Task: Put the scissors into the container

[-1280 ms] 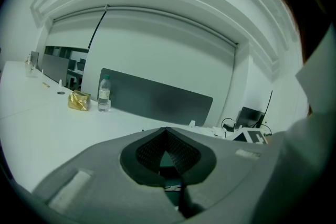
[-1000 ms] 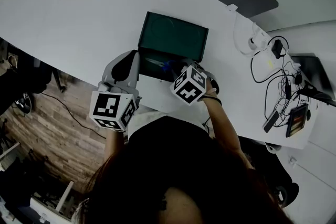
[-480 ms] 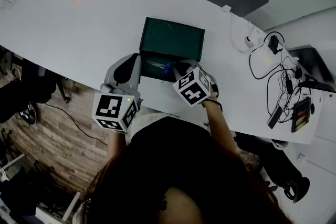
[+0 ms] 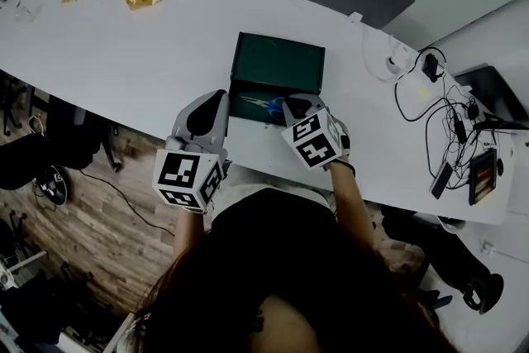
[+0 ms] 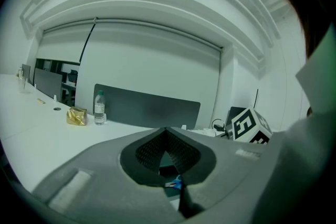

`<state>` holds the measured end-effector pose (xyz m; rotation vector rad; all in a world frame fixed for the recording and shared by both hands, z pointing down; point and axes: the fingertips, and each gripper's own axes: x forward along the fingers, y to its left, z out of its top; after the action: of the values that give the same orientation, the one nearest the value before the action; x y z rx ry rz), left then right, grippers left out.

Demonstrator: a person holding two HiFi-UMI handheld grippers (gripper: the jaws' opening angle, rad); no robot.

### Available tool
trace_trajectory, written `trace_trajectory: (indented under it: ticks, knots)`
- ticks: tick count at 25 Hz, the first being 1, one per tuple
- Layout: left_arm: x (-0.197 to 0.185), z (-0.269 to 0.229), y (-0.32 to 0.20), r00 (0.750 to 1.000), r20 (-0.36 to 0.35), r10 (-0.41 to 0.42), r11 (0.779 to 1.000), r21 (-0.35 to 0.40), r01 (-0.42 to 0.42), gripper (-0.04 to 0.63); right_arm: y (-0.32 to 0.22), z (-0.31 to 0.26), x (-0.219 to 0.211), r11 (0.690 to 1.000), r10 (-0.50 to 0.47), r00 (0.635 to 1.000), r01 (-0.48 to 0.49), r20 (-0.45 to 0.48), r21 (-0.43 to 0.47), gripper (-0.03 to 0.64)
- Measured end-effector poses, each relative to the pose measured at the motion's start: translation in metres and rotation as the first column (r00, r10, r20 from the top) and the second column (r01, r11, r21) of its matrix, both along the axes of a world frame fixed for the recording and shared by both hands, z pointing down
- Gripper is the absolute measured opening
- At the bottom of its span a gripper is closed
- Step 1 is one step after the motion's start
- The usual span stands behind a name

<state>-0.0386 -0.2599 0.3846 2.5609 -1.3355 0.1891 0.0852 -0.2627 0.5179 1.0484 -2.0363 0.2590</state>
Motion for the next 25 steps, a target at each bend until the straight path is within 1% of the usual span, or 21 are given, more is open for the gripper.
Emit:
trace_trajectory:
  ticks: [3,7,9,13,17,25]
  knots:
    - [-0.004,-0.005,0.012,1.0,0.002,0.009,1.0,0.013,-0.009,0.011,0.007,-0.012,-0.003,0.999,0.021,0.999,-0.023,0.036,0.042,0.011]
    - [-0.006,-0.011,0.029,1.0,0.009,0.019,0.999,0.034,-0.02,0.011,0.016,-0.028,-0.002,0.992,0.071,0.995,-0.078,0.075,0.097,0.009]
    - [-0.009,-0.014,0.037,1.0,0.012,0.021,0.999,0.039,-0.021,0.011,0.02,-0.037,-0.001,0.985,0.104,0.99,-0.115,0.091,0.125,0.009]
    - [-0.011,-0.02,0.052,0.999,0.02,0.03,0.998,0.05,-0.031,0.011,0.029,-0.06,-0.002,0.965,0.156,0.973,-0.187,0.172,0.183,0.009]
    - [-0.012,-0.027,0.064,0.999,0.027,0.047,0.996,0.069,-0.048,0.011,0.038,-0.08,-0.005,0.943,0.168,0.958,-0.224,0.231,0.244,0.009]
    - [-0.01,-0.042,0.074,0.996,0.037,0.076,0.992,0.102,-0.08,0.011,0.054,-0.113,-0.018,0.91,0.173,0.937,-0.27,0.304,0.314,0.009]
